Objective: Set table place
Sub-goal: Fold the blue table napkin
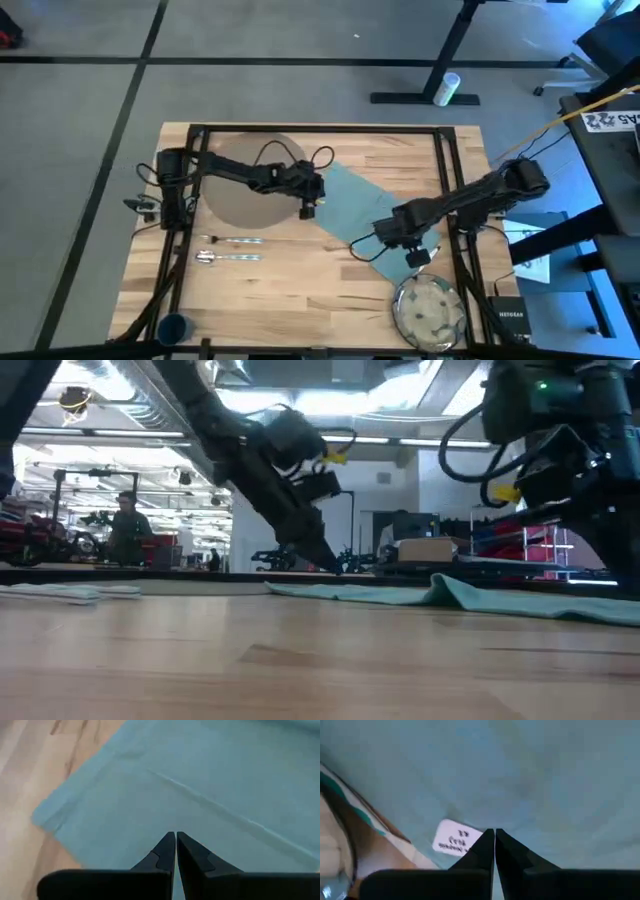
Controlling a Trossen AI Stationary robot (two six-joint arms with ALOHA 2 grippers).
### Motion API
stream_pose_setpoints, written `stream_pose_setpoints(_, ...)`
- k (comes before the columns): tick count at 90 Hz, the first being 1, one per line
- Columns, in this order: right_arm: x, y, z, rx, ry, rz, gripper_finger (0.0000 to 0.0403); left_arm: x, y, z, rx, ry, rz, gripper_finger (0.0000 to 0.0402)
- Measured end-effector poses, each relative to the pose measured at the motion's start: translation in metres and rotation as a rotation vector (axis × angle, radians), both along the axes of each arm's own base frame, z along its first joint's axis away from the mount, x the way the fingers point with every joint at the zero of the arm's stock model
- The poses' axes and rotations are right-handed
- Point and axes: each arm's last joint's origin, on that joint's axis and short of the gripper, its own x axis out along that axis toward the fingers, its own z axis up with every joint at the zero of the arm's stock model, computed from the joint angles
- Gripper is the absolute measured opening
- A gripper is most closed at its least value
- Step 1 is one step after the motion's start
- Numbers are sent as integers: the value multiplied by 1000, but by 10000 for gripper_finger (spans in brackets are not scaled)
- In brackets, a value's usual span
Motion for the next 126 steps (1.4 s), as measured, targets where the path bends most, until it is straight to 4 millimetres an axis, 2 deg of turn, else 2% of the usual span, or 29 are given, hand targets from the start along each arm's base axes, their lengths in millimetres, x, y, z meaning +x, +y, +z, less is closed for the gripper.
stream_pose_setpoints(16,-6,-2,-9,12,-61,-24,0,-2,1,-14,-41,71,26,0)
stream_pose_setpoints(35,-17,-10,-26,-16,-48,-95,0,-7,0,-15,-99,125,82,0)
stream_pose_setpoints(56,-21,-23,-30,-89,-39,-129,0,-8,-8,-15,-147,147,130,0)
stream_pose_setpoints(84,-19,-41,-31,-235,-65,-130,0,-11,-32,-20,-206,230,153,0)
stream_pose_setpoints(126,-14,-56,-32,-266,-108,-56,0,-18,-76,-23,-157,335,254,0)
